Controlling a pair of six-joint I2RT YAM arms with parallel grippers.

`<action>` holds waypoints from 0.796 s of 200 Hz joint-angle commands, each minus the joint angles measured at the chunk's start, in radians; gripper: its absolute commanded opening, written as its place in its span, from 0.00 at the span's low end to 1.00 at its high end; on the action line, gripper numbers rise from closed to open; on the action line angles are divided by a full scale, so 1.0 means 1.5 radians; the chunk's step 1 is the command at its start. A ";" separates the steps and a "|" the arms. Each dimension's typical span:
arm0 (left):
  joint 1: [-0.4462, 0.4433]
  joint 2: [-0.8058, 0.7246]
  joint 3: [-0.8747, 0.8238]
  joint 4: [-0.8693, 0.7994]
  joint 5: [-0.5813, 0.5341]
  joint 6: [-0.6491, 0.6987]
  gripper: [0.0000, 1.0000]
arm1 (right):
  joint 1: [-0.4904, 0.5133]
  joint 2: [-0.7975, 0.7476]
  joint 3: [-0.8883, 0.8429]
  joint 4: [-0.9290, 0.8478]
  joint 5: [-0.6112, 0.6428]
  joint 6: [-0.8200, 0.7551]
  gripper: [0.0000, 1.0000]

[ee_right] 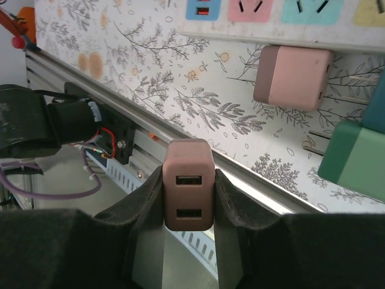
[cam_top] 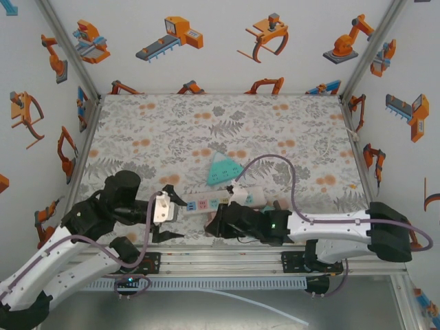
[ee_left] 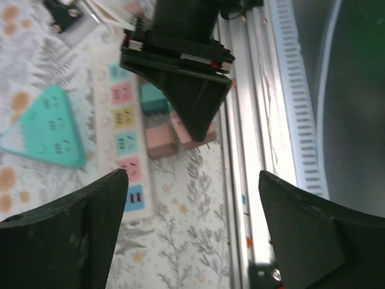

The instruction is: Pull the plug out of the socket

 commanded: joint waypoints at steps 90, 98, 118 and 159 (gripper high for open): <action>-0.023 0.102 -0.005 -0.079 -0.098 0.110 0.97 | 0.006 0.174 -0.008 0.109 0.048 0.093 0.22; -0.023 0.101 -0.005 -0.077 -0.097 0.111 0.97 | 0.006 0.177 -0.007 0.094 0.049 0.103 0.23; -0.023 0.102 -0.008 -0.069 -0.094 0.110 0.97 | 0.009 0.181 -0.006 0.069 0.057 0.120 0.30; -0.024 0.104 -0.015 -0.062 -0.094 0.101 0.97 | 0.009 0.177 -0.004 0.031 0.064 0.134 0.41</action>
